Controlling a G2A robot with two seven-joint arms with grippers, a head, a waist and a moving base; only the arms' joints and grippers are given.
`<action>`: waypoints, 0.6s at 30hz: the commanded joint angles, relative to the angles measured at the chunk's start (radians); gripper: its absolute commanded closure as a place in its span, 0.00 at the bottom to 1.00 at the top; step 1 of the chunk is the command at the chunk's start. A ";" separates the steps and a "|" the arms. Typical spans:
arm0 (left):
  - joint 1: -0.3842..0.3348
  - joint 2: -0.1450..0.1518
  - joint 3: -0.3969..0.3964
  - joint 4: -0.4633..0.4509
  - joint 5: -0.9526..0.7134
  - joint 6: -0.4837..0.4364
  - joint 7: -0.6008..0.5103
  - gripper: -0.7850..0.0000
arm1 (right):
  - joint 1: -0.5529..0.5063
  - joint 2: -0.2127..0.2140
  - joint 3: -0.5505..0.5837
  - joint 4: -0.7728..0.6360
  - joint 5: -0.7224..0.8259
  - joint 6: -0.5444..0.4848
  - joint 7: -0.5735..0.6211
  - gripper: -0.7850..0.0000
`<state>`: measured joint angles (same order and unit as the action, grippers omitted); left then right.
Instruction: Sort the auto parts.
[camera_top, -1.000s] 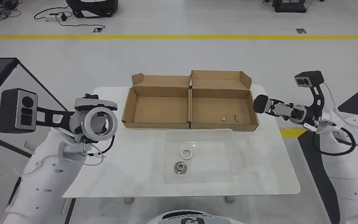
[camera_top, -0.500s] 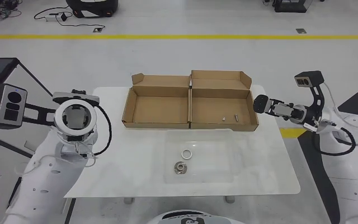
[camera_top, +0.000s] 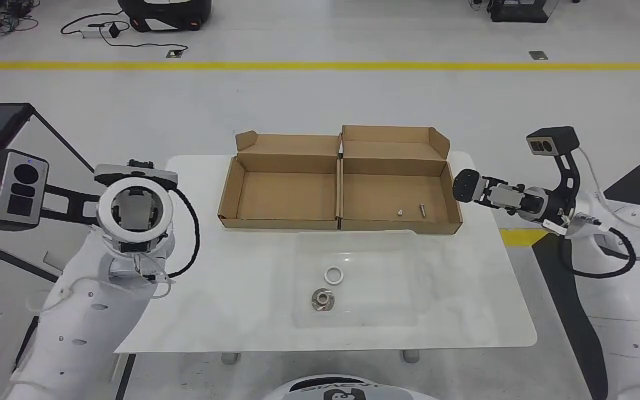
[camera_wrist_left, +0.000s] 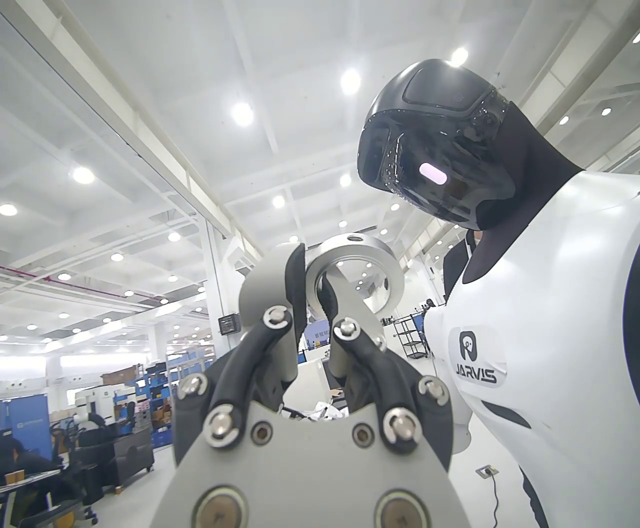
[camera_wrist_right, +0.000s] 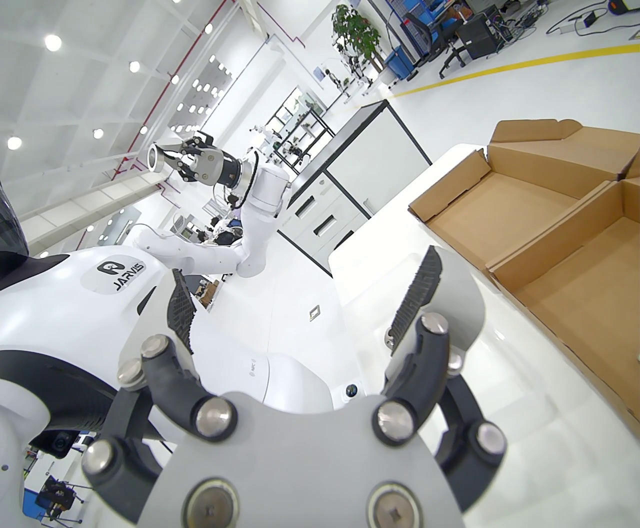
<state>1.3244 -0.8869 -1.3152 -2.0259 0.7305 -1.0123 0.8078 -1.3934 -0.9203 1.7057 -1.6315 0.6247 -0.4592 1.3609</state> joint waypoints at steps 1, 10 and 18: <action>0.000 0.000 0.000 0.000 0.000 0.000 0.000 1.00 | 0.000 0.000 0.000 0.000 0.000 0.000 0.000 0.00; -0.034 -0.010 0.031 -0.012 -0.030 0.077 -0.152 1.00 | 0.000 0.000 0.000 0.000 0.000 0.000 0.000 0.00; -0.142 -0.016 0.108 0.050 -0.038 0.113 -0.510 1.00 | 0.000 0.000 0.000 0.000 0.000 0.000 0.000 0.00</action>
<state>1.1900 -0.9027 -1.2133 -1.9745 0.6988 -0.9013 0.3423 -1.3934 -0.9203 1.7057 -1.6315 0.6247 -0.4592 1.3609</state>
